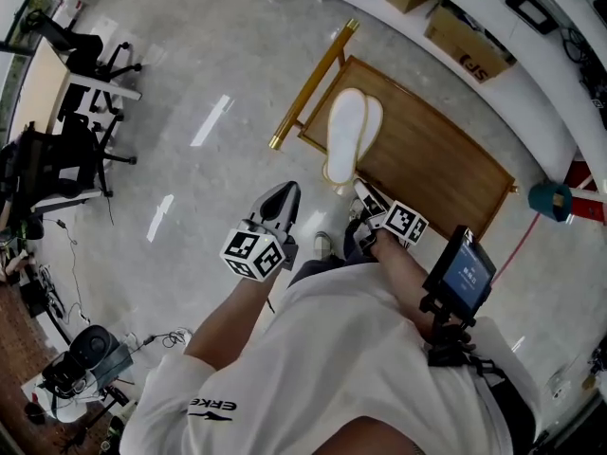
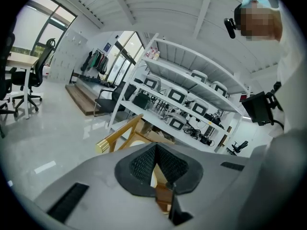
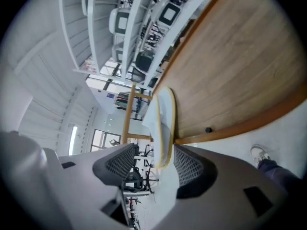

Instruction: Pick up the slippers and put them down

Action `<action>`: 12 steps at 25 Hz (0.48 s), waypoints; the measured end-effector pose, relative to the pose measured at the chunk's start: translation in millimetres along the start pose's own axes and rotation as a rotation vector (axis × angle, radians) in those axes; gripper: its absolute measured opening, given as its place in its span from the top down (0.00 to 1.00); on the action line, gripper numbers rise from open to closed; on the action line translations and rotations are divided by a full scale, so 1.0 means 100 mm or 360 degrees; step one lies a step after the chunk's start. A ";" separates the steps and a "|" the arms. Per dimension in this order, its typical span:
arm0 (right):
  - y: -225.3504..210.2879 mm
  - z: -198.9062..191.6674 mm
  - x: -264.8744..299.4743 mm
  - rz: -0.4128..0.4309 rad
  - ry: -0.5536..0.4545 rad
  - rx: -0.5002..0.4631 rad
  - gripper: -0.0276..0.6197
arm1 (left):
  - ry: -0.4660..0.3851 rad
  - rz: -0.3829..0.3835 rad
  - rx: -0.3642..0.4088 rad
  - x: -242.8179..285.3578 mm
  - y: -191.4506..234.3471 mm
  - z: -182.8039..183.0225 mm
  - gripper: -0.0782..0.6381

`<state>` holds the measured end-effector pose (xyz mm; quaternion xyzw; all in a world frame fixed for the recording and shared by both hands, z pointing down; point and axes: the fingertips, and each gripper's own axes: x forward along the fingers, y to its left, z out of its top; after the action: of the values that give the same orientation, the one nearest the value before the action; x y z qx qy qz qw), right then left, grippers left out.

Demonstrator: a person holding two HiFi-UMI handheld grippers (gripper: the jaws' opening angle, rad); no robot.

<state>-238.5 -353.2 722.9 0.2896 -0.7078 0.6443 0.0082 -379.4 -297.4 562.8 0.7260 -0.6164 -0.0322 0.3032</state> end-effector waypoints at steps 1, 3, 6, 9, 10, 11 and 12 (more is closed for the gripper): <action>0.11 0.04 -0.09 0.0060 -0.0036 -0.0061 0.59 | -0.0011 -0.0025 0.0007 0.00 -0.04 0.01 0.89; 0.39 0.12 -0.27 0.0189 -0.0112 -0.0208 0.59 | -0.0041 -0.0077 0.0023 0.00 -0.12 0.05 0.89; 0.80 0.16 -0.53 0.0371 -0.0202 -0.0404 0.59 | -0.0100 -0.0155 0.0037 -0.06 -0.26 0.15 0.89; 1.18 0.13 -0.75 0.0515 -0.0271 -0.0557 0.59 | -0.0168 -0.0221 0.0057 -0.17 -0.37 0.26 0.89; 1.31 0.12 -0.81 0.0559 -0.0297 -0.0600 0.59 | -0.0189 -0.0240 0.0063 -0.21 -0.40 0.29 0.89; 1.43 0.10 -0.88 0.0599 -0.0322 -0.0642 0.60 | -0.0208 -0.0258 0.0068 -0.26 -0.44 0.31 0.89; 1.54 0.08 -0.95 0.0633 -0.0346 -0.0684 0.62 | -0.0228 -0.0274 0.0072 -0.31 -0.47 0.33 0.89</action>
<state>-221.5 -321.8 544.9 0.2043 -0.8672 0.4343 -0.1326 -359.3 -279.9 503.4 0.7788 -0.5724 -0.0960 0.2380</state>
